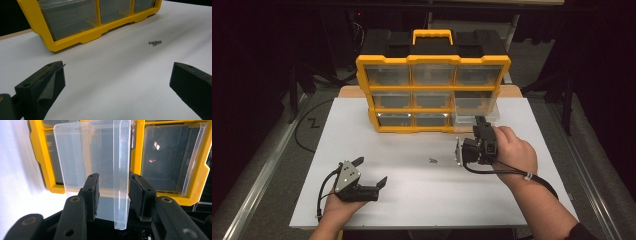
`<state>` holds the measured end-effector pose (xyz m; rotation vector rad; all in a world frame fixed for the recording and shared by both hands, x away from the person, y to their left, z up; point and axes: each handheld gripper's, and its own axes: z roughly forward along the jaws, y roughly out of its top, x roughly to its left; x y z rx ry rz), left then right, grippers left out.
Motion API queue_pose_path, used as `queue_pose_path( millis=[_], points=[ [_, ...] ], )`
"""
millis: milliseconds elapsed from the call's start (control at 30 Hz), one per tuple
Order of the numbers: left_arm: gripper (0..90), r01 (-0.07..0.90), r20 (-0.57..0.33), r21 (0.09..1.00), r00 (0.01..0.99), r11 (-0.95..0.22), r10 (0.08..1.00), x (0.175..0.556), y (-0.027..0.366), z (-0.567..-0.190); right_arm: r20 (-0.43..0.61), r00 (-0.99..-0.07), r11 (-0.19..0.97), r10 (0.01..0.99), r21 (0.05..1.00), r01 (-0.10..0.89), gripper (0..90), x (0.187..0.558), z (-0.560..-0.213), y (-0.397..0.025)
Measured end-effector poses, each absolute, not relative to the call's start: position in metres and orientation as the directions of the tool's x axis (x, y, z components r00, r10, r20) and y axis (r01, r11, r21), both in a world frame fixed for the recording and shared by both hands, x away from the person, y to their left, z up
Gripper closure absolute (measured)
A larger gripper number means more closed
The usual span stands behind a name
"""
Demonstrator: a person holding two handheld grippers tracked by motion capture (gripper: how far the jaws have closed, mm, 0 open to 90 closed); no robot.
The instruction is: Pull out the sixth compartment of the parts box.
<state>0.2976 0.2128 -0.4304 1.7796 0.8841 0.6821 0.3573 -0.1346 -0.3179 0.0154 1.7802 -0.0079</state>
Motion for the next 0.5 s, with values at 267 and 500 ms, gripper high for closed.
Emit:
queue_pose_path(
  millis=[267, 500],
  points=[
    [0.9, 0.258, 0.052, 0.936, 0.575, -0.241, 0.817, 0.297, 0.213, -0.430, -0.975, -0.222, 1.000, 0.025, 0.024, 0.008, 55.5, 0.347, -0.320, -0.135],
    [0.9, 0.260, 0.052, 0.935, 0.574, -0.242, 0.817, 0.297, 0.213, -0.430, -0.973, -0.228, 0.999, 0.032, 0.036, -0.015, 52.0, 0.336, -0.326, -0.138]
  ],
)
